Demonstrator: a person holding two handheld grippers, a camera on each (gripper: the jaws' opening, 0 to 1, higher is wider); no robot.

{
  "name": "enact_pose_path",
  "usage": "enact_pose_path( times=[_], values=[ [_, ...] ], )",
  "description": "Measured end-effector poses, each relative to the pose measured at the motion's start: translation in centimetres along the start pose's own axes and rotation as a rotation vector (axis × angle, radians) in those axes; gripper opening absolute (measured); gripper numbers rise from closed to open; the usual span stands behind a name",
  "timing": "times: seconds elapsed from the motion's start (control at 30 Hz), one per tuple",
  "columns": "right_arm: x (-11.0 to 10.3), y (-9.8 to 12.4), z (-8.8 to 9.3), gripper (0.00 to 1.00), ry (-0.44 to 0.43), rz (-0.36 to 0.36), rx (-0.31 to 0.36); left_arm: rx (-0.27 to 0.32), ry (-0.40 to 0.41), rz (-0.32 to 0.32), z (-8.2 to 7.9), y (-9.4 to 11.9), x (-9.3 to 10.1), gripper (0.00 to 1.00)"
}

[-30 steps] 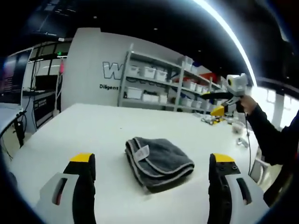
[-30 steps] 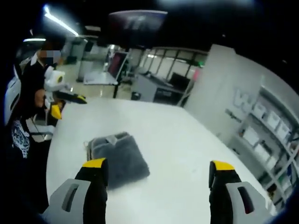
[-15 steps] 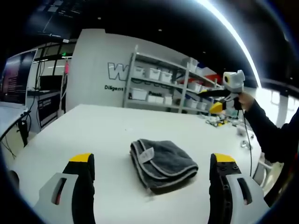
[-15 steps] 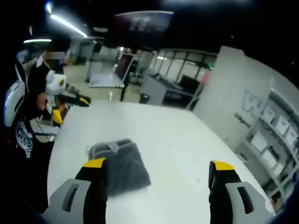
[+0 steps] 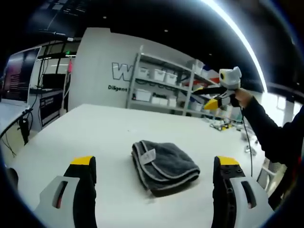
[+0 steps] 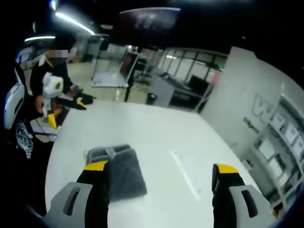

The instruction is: Open the folded towel by lifting each exposed corner and separating the folded layers until the towel lies flat within the target outline without major curled edges

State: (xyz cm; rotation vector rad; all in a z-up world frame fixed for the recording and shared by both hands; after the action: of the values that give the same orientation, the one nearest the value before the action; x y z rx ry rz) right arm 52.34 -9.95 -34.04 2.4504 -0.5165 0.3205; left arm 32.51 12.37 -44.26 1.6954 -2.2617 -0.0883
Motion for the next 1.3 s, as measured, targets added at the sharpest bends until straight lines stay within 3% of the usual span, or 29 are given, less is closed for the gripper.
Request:
enact_pose_path(
  times=[0.6,0.87,1.1,1.3],
  values=[
    [0.6,-1.7,-1.0,0.9,0.05,-0.039,-0.027,-0.006,0.086,0.04,0.9,-0.7,1.5,0.99],
    [-0.6,-3.0,-0.5,0.89,0.129,-0.119,-0.029,-0.033,0.116,0.089,1.6,-0.6,2.4,0.96],
    [-0.8,-3.2,0.3,0.89,0.104,-0.148,-0.068,-0.044,0.136,0.103,2.0,-0.5,2.7,0.95],
    [-0.1,-3.1,-0.8,0.88,0.108,-0.153,-0.076,-0.049,0.146,0.107,2.4,-0.7,2.8,0.94]
  ],
)
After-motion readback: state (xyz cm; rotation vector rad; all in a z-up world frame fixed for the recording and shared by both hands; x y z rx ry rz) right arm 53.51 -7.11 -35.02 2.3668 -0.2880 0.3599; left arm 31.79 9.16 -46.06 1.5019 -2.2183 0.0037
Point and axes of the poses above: the point that each gripper's makers call its tool centre point, and the gripper's own axes: y roughly backward along the fingers, x roughly to its right, z roughly out of its underside, the point moved 3 cm from there along y, roughly backward along the fingers, and after that the axes turned 2 degrees about -x, right-handed, at the moved point
